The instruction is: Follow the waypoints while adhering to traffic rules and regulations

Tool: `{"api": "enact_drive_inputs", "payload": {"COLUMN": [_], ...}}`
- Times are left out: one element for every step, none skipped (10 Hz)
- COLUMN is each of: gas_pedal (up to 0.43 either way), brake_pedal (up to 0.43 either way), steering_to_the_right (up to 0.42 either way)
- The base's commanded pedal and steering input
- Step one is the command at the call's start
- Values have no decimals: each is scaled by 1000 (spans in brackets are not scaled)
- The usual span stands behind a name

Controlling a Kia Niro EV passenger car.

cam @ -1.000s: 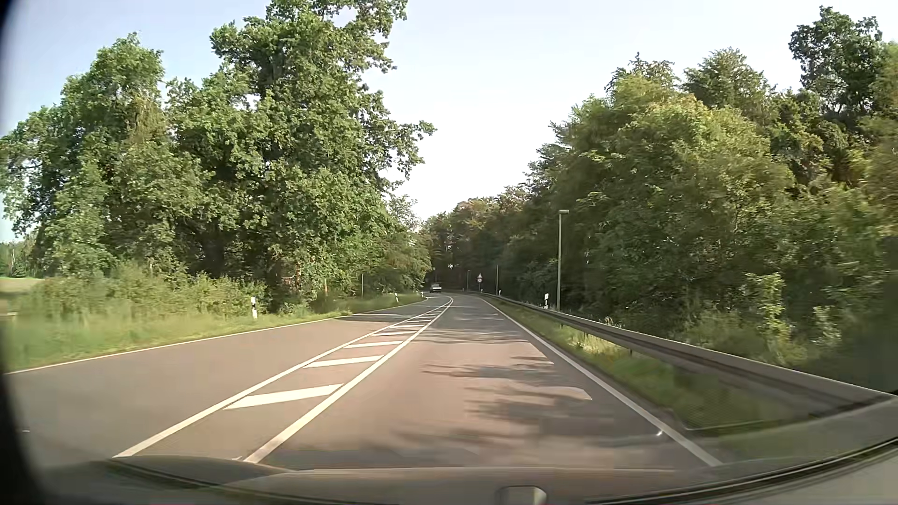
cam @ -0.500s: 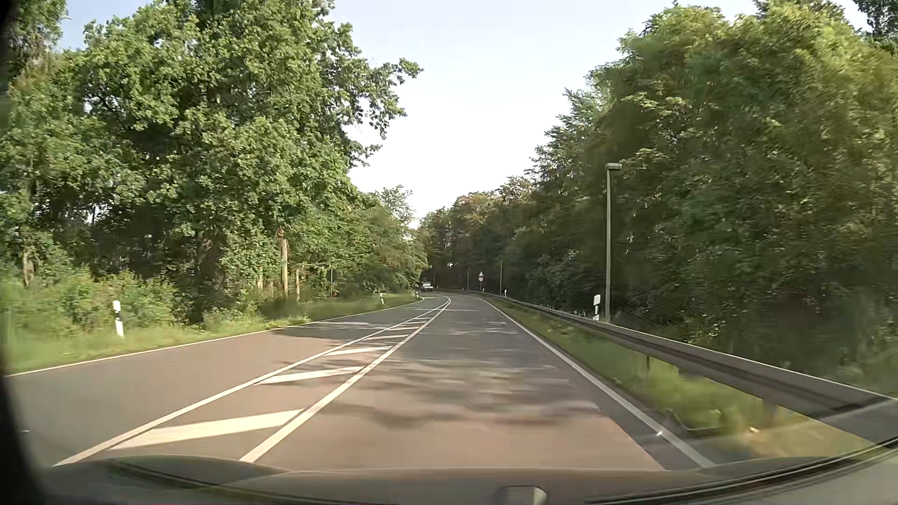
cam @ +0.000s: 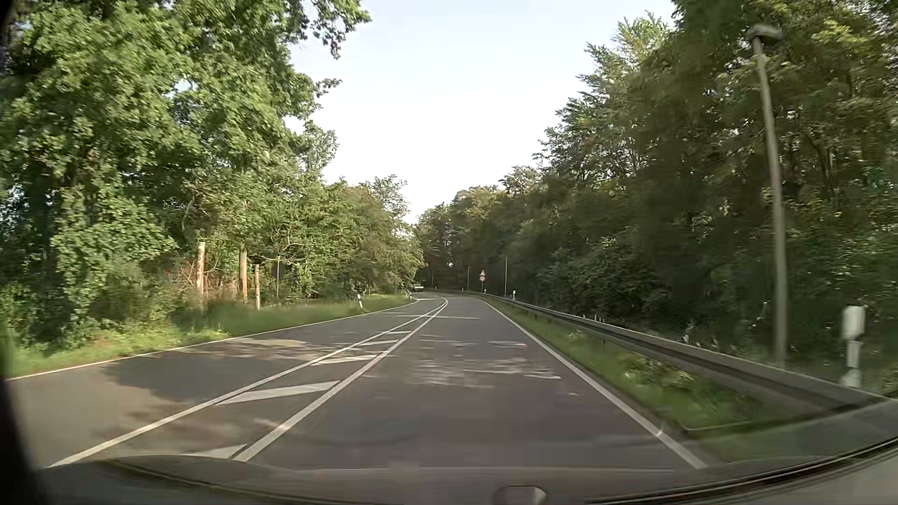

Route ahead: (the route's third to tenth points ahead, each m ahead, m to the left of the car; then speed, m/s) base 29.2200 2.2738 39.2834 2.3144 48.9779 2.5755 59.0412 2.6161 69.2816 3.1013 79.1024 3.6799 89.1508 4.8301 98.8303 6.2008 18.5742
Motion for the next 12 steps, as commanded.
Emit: {"api": "enact_drive_inputs", "payload": {"gas_pedal": [177, 177, 177, 177, 177, 177, 177, 177, 177, 177, 177, 177], "brake_pedal": [30, 24, 30, 30, 30, 30, 30, 24, 24, 30, 30, 30], "steering_to_the_right": [1, 1, 1, 1, 0, 0, 0, 0, -1, -1, -1, -1]}}
